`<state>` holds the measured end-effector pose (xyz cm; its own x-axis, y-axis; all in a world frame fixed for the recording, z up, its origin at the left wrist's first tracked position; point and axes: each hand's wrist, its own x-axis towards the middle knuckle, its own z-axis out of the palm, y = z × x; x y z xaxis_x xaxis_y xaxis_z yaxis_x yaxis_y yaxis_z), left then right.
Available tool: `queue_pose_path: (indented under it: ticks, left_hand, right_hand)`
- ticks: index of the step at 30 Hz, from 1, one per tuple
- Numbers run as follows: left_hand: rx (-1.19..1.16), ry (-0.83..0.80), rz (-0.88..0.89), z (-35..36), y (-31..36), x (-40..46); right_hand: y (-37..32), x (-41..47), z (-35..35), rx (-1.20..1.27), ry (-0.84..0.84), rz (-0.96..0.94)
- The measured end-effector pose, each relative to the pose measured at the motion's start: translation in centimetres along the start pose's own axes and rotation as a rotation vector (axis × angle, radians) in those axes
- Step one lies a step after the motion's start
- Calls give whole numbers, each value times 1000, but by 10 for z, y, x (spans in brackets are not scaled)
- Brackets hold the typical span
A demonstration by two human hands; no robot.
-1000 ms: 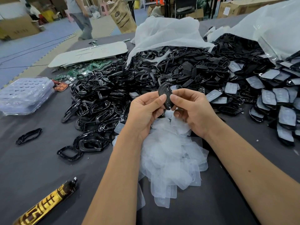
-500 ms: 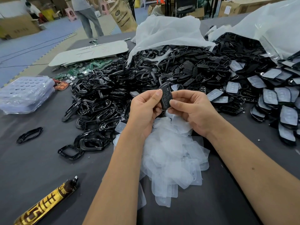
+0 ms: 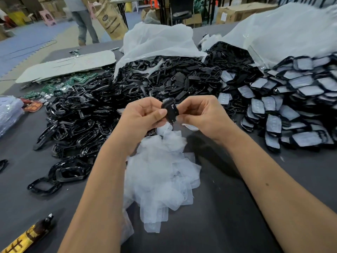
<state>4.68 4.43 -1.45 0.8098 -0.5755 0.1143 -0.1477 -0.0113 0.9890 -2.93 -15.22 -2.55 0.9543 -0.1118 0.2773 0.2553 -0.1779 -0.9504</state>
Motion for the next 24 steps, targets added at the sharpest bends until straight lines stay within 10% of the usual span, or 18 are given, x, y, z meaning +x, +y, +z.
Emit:
queue_pose_path:
  ticks: [13,24]
  left_hand:
    - [733,28,563,186,15,66]
    - [744,-43,418,213,-3,62]
  right_hand:
    - [-30,-37,-151,-1013,371,-42]
    - [-30,-37,-158,-1134,255,138]
